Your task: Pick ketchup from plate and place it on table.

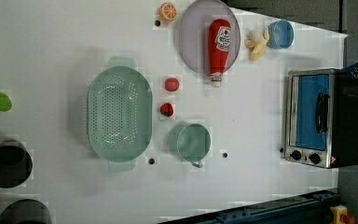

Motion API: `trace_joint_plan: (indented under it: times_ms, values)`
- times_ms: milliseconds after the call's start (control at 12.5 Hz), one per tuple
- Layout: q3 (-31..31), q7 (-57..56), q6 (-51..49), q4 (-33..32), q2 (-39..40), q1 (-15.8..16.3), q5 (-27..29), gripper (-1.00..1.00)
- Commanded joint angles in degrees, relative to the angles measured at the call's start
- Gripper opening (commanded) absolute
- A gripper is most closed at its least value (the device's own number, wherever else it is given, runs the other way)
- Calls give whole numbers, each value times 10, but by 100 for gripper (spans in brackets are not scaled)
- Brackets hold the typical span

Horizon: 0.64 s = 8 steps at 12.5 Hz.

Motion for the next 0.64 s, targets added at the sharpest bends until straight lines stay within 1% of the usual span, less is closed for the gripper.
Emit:
trace_joint_plan:
  times_ms: [80,240,400,640]
  values:
    - [27,31,-109,-28,-111,-61,12,60]
    - [31,30,-107,-31,-106,-59,12,100]
    - [39,27,-101,-33,-91,-57,12,100]
    - [56,21,-86,-33,-49,-50,12,100]
